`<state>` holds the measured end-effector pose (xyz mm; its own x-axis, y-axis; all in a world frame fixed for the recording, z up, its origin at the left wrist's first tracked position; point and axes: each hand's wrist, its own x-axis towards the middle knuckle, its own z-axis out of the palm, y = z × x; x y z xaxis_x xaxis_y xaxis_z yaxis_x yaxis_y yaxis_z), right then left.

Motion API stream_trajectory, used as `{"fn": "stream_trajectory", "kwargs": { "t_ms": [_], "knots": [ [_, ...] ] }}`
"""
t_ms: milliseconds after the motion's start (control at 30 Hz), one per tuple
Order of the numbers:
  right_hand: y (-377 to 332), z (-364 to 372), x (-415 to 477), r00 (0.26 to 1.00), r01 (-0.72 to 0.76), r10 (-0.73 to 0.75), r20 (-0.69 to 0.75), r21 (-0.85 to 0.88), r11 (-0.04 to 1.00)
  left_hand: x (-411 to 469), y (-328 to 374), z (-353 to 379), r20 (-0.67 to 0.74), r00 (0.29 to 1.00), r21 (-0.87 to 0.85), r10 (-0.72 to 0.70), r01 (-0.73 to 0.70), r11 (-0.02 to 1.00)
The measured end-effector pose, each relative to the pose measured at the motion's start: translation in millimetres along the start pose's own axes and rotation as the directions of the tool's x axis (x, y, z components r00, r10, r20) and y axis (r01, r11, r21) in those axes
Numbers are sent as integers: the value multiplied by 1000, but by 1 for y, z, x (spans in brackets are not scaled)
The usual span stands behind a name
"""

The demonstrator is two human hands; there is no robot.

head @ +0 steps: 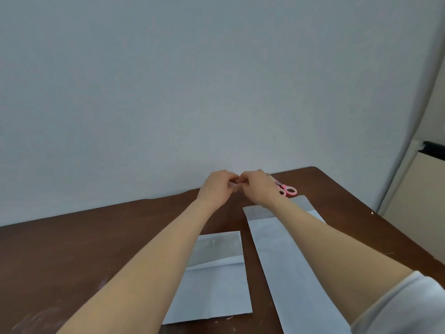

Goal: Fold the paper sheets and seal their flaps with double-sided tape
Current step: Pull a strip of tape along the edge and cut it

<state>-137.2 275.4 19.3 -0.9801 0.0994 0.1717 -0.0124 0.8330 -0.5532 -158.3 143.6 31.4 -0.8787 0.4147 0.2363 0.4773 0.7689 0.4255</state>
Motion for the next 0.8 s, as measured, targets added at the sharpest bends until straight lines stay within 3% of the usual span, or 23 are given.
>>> {"fn": "stream_trajectory", "kwargs": {
  "t_ms": [167, 333, 567, 667, 800],
  "knots": [
    [-16, -17, -29, 999, 49, -43, -26, 291, 955, -28, 4, -25, -86, 995, -197, -50, 32, 980],
    [-21, -34, -63, 1000, 10, 6, -31, 520, 854, -51, 11, -46, -164, 979, -286, -120, 70, 956],
    [-27, -62, -96, 982, -177, 59, 180, 762, 623, -84, 29, -61, -103, 949, -661, -298, 159, 734],
    [-32, -70, -104, 980, -193, 58, 191, 830, 524, -95, 38, -66, -83, 973, -586, -217, 128, 800],
    [-42, -68, -116, 980, -177, 34, 197, 780, 601, -103, 49, -71, -131, 990, -389, -42, -13, 921]
  ]
}}
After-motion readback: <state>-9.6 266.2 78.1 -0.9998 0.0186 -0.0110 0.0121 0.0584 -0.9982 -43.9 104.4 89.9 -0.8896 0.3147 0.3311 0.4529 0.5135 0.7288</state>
